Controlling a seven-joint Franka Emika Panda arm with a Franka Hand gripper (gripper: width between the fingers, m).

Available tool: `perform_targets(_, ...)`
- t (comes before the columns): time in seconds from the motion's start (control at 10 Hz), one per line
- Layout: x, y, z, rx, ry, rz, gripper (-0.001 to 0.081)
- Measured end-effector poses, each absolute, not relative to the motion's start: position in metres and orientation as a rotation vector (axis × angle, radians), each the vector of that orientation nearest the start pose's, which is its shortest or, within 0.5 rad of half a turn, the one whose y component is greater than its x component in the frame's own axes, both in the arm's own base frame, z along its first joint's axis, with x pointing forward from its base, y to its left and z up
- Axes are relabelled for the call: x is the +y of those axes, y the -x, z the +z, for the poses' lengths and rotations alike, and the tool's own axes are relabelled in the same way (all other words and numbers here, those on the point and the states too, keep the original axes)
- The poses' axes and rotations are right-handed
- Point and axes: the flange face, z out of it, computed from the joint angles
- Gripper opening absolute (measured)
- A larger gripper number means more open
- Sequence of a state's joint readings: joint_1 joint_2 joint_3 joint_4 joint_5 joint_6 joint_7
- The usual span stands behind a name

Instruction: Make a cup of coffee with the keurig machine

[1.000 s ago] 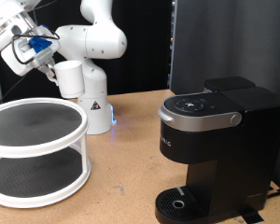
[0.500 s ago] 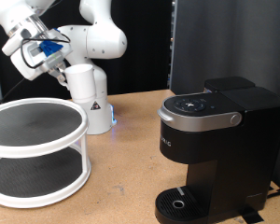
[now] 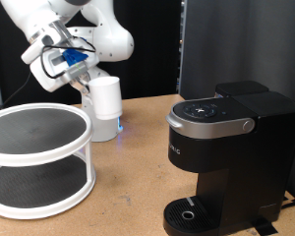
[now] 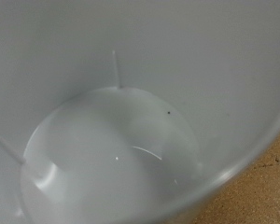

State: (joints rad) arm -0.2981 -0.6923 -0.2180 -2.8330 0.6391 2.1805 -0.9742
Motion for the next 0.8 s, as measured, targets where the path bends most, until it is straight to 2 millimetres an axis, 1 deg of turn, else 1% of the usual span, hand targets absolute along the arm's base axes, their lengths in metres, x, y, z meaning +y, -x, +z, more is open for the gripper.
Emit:
perform_targets(0.2, -0.121, -0.314, 0.386, -0.149, 2.585, -0.601, 0.0068)
perform_targets(0.4, -0.112, -0.327, 0.380, -0.133, 2.586, -0.601, 0.0068)
perform_targets(0.8, -0.103, -0.341, 0.368, -0.117, 2.607, -0.586, 0.0068)
